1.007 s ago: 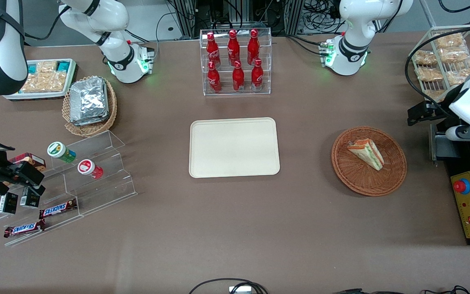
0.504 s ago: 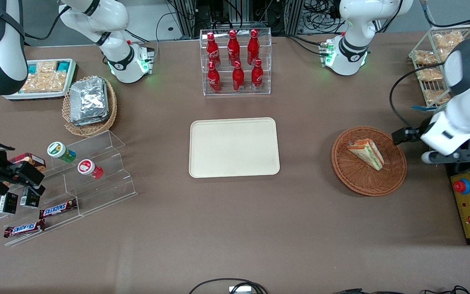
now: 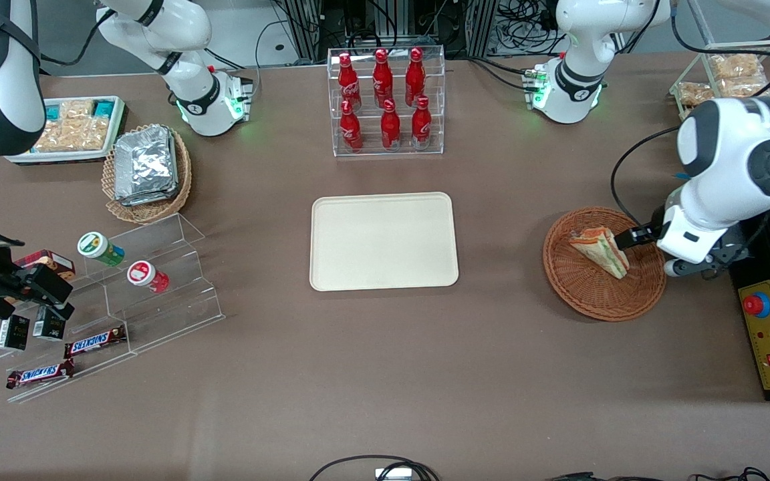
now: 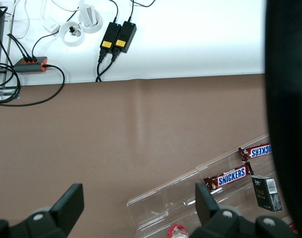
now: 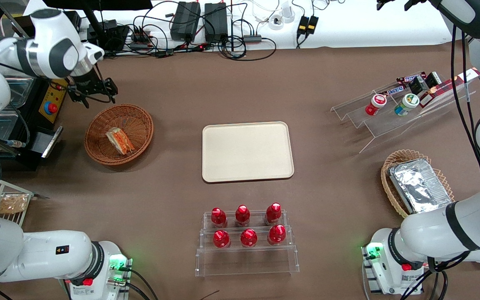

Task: Place sandwich from basket to tray
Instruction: 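Lower the open left gripper around the wrapped sandwich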

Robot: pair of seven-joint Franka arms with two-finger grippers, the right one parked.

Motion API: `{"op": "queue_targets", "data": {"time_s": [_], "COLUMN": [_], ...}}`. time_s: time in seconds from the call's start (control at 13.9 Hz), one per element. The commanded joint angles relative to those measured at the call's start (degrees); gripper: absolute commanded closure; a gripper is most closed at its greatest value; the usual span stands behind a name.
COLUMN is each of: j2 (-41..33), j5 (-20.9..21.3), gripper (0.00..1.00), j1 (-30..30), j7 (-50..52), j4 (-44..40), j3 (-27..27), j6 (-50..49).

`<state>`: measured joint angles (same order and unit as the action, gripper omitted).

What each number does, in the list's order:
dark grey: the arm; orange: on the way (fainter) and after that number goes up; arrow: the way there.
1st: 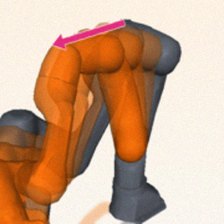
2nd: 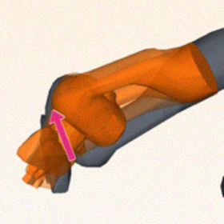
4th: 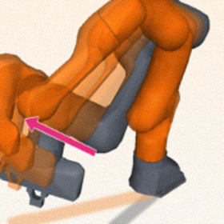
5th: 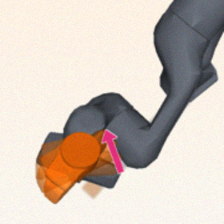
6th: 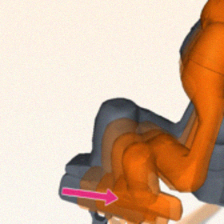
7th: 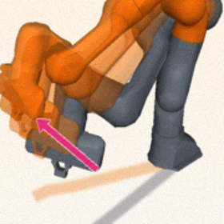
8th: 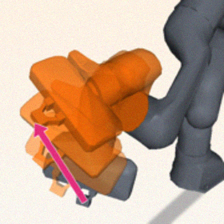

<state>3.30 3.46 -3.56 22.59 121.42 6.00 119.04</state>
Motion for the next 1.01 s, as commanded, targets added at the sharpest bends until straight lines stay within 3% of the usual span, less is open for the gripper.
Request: {"op": "queue_targets", "data": {"time_s": [0.0, 0.5, 0.94], "j2": [-2.43, -1.81, 1.18], "j5": [0.93, 0.93, 0.85], "gripper": [0.00, 0.00, 0.00], "j1": [0.31, 0.14, 0.05], "j7": [7.45, 13.97, 16.87], "j4": [7.15, 19.10, 23.86], "j3": [0.06, 0.06, -0.02], "j6": [6.89, 24.46, 34.05]}}
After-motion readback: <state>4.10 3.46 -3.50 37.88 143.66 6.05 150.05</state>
